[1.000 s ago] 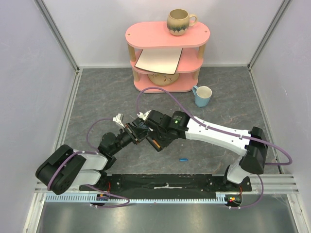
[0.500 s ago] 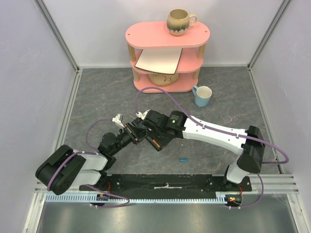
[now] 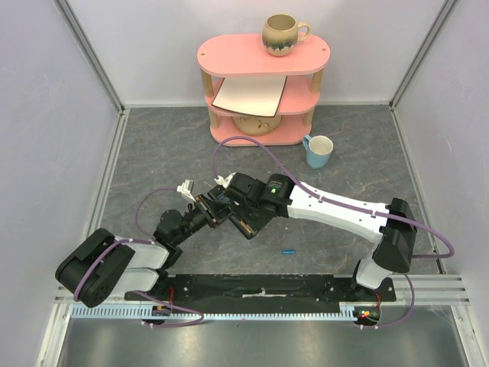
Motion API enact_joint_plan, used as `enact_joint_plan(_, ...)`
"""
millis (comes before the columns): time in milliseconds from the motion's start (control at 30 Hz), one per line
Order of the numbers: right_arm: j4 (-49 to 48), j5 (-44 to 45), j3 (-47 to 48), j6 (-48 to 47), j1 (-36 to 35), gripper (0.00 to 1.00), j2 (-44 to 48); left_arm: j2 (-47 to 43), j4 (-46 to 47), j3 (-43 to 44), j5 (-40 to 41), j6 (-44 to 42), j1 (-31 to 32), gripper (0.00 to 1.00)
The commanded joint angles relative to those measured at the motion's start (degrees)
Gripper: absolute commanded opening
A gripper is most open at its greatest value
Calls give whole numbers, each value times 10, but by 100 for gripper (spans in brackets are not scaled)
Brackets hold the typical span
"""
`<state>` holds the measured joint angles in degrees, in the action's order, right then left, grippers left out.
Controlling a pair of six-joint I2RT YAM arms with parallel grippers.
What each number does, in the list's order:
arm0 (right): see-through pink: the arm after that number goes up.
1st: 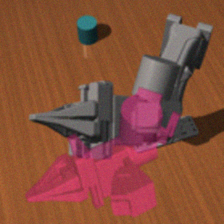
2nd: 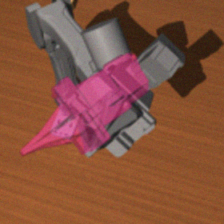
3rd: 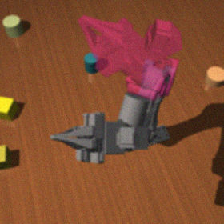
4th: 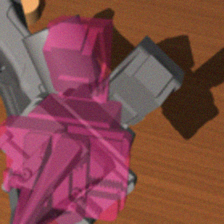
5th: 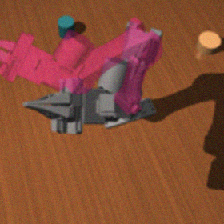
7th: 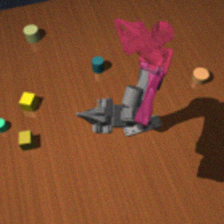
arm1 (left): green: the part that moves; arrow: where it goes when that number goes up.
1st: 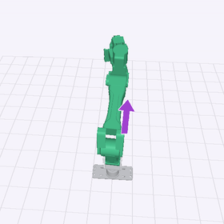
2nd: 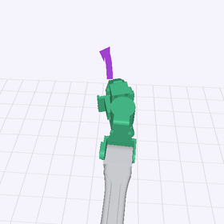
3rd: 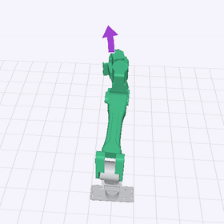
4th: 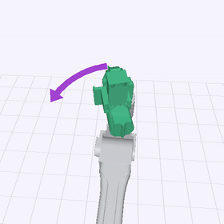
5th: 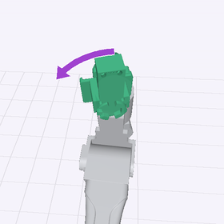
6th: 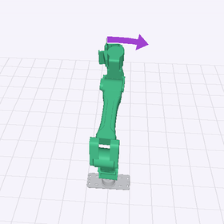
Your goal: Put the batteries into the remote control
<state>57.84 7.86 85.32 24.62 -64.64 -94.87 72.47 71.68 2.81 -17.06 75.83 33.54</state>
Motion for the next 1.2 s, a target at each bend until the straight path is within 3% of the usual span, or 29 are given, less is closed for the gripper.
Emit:
enact_joint_plan(0, 4, -8, 25, -8, 2, 43, 19, -2, 237, -3, -16, 4, 6, 2)
enact_joint_plan(400, 6, -57, 59, -13, 2, 54, 28, 5, 210, 2, -19, -17, 6, 2)
enact_joint_plan(633, -31, -26, 64, -41, 3, 59, 103, 14, 175, 25, -35, 1, 6, 2)
enact_joint_plan(800, -197, 67, -112, -62, 4, 61, 242, 22, 143, 55, -84, 43, 5, 2)
enact_joint_plan(933, -399, 108, -280, -68, 7, 78, 368, 29, 134, 75, -131, 73, -3, 2)
enact_joint_plan(1000, -427, 91, -332, -69, 19, 87, 415, 32, 138, 78, -150, 90, -5, 2)
enact_joint_plan(1167, -488, -5, -402, -56, 52, 89, 462, 37, 140, 91, -185, 112, -13, 2)
